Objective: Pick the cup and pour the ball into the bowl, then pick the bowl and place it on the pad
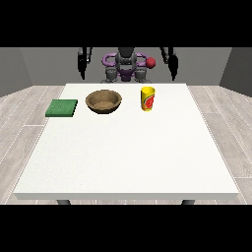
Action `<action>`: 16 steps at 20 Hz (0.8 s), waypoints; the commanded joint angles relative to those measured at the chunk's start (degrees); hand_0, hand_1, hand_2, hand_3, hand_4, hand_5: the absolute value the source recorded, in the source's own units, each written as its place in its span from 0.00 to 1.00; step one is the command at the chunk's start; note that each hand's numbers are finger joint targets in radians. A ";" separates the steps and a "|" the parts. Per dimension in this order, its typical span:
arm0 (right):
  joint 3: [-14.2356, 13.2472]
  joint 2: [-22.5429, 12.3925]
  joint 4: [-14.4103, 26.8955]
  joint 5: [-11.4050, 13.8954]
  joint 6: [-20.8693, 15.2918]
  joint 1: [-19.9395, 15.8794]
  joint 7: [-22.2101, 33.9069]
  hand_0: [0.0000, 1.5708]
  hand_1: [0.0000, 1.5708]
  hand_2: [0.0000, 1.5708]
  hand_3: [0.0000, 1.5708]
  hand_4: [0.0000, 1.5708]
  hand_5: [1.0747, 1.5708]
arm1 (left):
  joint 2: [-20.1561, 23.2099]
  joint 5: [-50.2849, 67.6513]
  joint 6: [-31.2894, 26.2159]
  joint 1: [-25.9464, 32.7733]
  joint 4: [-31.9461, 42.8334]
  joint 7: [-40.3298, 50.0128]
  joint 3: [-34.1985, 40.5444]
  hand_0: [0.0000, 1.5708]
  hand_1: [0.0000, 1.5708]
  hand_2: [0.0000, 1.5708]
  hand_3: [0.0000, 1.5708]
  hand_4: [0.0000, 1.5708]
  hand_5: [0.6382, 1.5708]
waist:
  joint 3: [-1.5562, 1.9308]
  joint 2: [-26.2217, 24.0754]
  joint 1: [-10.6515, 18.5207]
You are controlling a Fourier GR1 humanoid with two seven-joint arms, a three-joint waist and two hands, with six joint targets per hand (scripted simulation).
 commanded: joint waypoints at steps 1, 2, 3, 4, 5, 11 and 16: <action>-0.18 -1.17 -3.28 -0.12 0.19 -0.25 2.14 0.00 0.00 0.00 0.00 0.56 0.92 | 1.16 0.39 -0.10 -0.43 -3.29 2.10 0.48 0.00 0.00 0.00 0.00 0.42 0.99 | 0.08 -8.65 0.11; -0.38 -1.35 -3.77 -0.27 0.12 -0.25 2.85 0.00 0.00 0.00 0.00 0.56 0.92 | 1.30 0.55 -0.25 -0.35 -3.76 2.78 0.42 0.00 0.00 0.00 0.00 0.42 0.99 | 0.09 -10.16 0.01; -0.47 -1.66 -4.31 -0.32 0.17 -0.24 3.63 0.00 0.00 0.00 0.00 0.56 0.92 | 1.62 0.63 -0.23 -0.72 -4.51 3.49 0.57 0.00 0.00 0.00 0.00 0.42 0.99 | 0.17 -11.79 -0.11; -0.66 -1.98 -4.98 -0.43 0.15 -0.52 4.45 0.00 0.00 0.00 0.00 0.56 0.92 | 1.69 0.84 -0.32 -0.75 -4.99 4.30 0.52 0.00 0.00 0.00 0.00 0.42 0.99 | 0.07 -13.28 -0.20; -0.90 -2.29 -5.46 -0.50 0.07 -0.55 5.37 0.00 0.00 0.00 0.00 0.56 0.92 | 1.96 0.91 -0.21 -0.89 -5.57 5.20 0.69 0.00 0.00 0.00 0.00 0.42 0.99 | 0.12 -14.70 -0.24; -0.21 2.01 -13.00 -6.75 -2.42 7.90 20.93 0.00 0.00 0.00 0.00 0.55 0.92 | -5.62 4.93 7.24 1.11 -14.68 24.34 -4.37 0.00 0.00 0.00 0.00 0.40 0.99 | 0.27 -25.43 -3.78; -1.33 0.09 -24.70 -7.30 -5.12 0.92 30.95 0.00 0.00 0.00 0.00 0.50 0.95 | -5.72 1.52 10.74 -2.33 -20.24 24.84 -6.12 0.00 0.00 0.00 0.00 0.37 0.99 | 0.24 -17.12 -4.40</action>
